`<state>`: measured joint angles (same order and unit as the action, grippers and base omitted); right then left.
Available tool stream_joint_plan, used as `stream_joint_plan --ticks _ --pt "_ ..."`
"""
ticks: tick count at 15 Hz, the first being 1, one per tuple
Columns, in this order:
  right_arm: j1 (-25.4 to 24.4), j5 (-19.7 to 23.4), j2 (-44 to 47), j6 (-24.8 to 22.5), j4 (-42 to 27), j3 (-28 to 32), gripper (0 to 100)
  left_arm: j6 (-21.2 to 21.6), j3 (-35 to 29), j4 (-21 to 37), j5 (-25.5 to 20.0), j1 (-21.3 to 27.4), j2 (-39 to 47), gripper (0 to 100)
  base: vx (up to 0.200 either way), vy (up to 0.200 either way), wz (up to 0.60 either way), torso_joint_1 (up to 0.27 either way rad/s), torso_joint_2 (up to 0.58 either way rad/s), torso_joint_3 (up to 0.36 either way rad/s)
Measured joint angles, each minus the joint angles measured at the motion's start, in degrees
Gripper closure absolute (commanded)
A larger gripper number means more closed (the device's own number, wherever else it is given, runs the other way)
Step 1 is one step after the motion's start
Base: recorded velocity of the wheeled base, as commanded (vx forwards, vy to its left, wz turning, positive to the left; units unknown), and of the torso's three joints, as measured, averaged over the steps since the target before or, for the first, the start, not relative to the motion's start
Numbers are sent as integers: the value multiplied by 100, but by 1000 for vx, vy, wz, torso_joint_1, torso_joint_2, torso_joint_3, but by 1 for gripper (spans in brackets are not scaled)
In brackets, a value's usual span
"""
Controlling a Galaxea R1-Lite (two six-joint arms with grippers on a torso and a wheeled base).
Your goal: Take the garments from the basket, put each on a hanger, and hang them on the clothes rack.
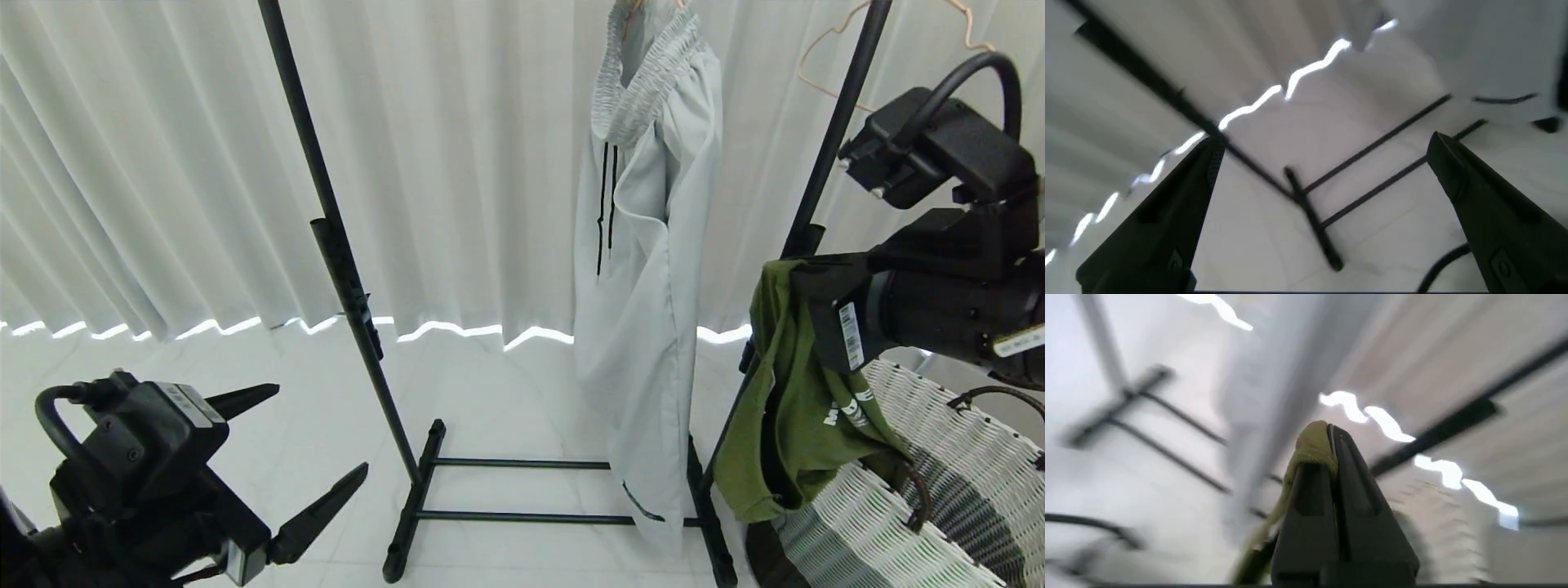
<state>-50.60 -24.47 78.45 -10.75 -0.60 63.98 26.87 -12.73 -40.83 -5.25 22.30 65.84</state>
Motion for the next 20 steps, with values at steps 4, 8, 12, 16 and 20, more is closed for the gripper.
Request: stream_joint_plan --ticks 4,8,12,16,20 --pt "-857 41 0 479 -128 252 100 -634 -477 -1 -130 1359 238 0 0 0 0 0 0 0" --pt "-1364 126 110 633 236 280 100 -1807 -1263 -1 332 2500 940 0 0 0 0 0 0 0" --pt "-1477 140 250 674 475 243 100 -2751 -1847 -4 739 3093 1822 0 0 0 0 0 0 0" --pt "-1486 138 291 756 478 230 100 -3874 -2592 -12 1302 3384 2768 0 0 0 0 0 0 0" --pt "-1464 145 304 879 480 228 100 -3964 -2867 -12 1395 3454 3289 0 0 0 0 0 0 0"
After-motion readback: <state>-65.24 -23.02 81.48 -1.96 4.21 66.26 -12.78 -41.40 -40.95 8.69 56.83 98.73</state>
